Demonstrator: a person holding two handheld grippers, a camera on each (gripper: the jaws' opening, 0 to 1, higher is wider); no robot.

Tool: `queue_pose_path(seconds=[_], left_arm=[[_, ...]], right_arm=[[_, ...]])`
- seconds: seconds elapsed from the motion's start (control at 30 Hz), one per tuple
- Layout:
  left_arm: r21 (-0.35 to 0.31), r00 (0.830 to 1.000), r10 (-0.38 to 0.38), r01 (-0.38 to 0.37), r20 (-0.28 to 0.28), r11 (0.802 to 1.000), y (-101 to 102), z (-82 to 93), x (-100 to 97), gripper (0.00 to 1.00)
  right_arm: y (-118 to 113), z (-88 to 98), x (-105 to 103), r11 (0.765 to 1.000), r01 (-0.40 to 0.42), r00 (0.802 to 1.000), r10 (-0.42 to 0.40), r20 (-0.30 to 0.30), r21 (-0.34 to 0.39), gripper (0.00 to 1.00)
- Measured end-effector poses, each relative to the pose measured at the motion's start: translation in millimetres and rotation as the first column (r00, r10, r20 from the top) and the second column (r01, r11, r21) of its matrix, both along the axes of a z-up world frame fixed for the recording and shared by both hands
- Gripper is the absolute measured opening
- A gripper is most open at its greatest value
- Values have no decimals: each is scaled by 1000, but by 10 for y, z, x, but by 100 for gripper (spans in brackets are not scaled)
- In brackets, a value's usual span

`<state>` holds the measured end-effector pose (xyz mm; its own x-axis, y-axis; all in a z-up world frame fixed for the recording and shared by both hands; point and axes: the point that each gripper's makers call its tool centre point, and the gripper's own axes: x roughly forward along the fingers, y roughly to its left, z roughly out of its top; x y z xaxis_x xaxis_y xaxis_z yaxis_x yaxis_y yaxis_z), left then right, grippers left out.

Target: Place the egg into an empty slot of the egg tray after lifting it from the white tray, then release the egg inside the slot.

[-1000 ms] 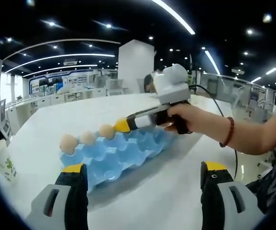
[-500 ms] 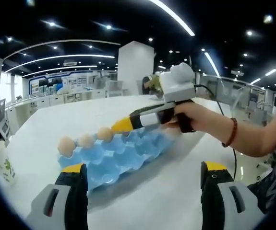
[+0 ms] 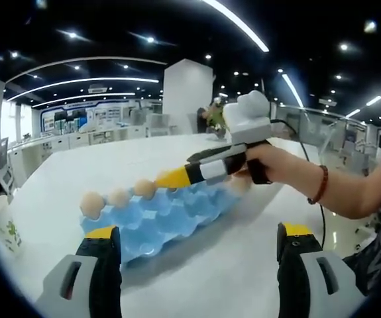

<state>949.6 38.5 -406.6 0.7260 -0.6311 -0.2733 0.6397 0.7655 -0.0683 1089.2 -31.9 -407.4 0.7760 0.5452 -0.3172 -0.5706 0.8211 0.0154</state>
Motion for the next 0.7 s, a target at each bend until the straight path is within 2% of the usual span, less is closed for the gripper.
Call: queue_pose_path(seconds=[0.1,0.2,0.7], left_arm=[[-22,1000,-3,3,5,1000,-10,32,-6,100],[-3,1000,10,-10,4,1000,14,12,11,100],[-1,999,51,-51,0,999,78,20,33,100]], right_arm=[[-24,44,-5,1000,-2,1000,2,10,-1,92],[-28,41,-26,1000,-11,1000,11,5,-2,93],[-248,28,-10,1000,19,1000,-19,1,0,94]])
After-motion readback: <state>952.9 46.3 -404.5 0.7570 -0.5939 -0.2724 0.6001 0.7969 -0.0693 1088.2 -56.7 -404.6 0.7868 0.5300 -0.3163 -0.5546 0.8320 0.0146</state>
